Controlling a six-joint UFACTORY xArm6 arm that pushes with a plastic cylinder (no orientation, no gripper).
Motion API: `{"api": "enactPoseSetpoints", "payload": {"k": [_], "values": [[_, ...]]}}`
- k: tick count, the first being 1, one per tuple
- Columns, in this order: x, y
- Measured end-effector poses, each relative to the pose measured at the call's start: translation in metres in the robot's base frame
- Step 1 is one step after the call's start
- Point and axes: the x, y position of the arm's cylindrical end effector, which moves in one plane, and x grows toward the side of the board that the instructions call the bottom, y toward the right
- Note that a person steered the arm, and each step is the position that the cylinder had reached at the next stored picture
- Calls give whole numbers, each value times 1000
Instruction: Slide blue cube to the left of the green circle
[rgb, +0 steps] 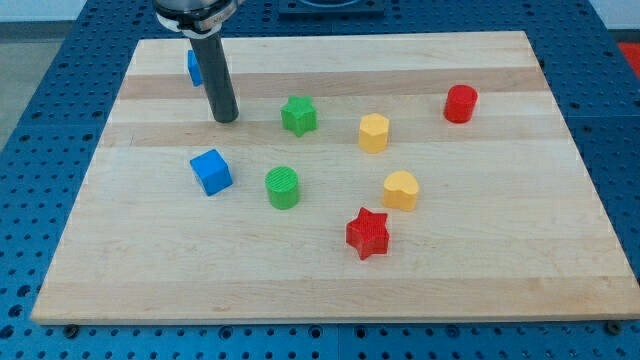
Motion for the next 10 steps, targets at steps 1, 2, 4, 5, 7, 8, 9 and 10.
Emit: {"api": "enactPoseSetpoints", "payload": {"k": [1, 2, 4, 5, 7, 8, 9, 10], "values": [[18, 0], [46, 12], [78, 29], [84, 29], [117, 21], [145, 21], [179, 21], [217, 21]]}}
